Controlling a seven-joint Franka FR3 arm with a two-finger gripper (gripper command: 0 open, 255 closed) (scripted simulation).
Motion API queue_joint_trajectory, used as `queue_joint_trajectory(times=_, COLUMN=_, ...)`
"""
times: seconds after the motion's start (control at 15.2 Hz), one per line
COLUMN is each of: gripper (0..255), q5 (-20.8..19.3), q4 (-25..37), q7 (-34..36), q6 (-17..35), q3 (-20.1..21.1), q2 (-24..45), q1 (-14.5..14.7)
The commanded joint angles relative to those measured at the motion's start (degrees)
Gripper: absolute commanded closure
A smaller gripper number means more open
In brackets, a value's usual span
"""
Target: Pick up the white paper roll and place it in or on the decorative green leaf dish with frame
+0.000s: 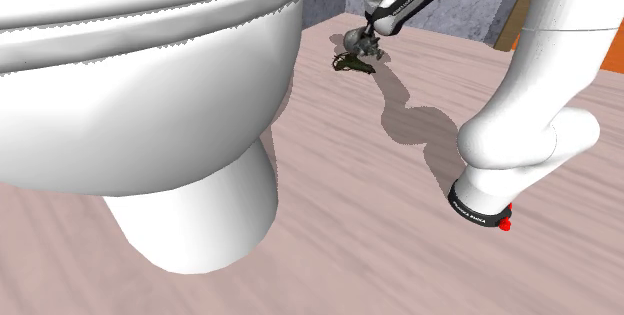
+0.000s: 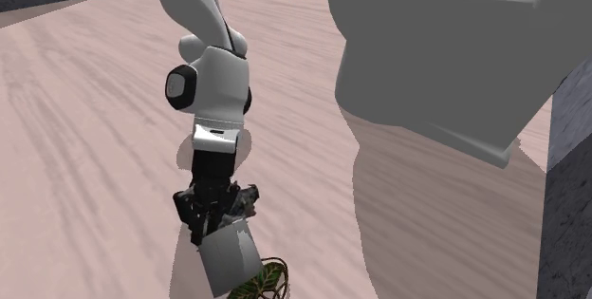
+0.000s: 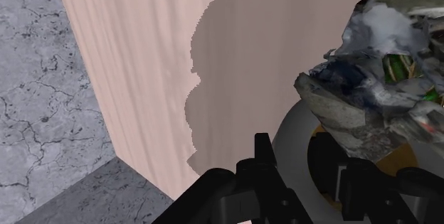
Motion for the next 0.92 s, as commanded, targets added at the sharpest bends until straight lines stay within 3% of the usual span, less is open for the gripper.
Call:
queue_joint_trajectory(times=0.0, gripper=255, q5=-1.6, q4=-0.2, q7=1.7, q6=1.0, q3=-0.6, q2=0.8, q1=0.3)
queue_joint_trajectory(times=0.2, gripper=255, q5=-3.5, q4=-0.4, q7=3.8, q6=2.2, q3=-1.4, q2=2.0, q1=0.8)
queue_joint_trajectory(times=0.66, gripper=255, q5=-3.5, q4=-0.4, q7=3.8, q6=2.2, q3=-1.4, q2=2.0, q1=0.8)
queue_joint_trajectory(times=0.73, gripper=0, q5=-3.5, q4=-0.4, q7=3.8, q6=2.1, q3=-1.4, q2=2.0, q1=0.9)
queue_joint_trajectory(times=0.86, gripper=0, q5=-3.5, q4=-0.4, q7=3.9, q6=2.1, q3=-1.4, q2=2.0, q1=0.9)
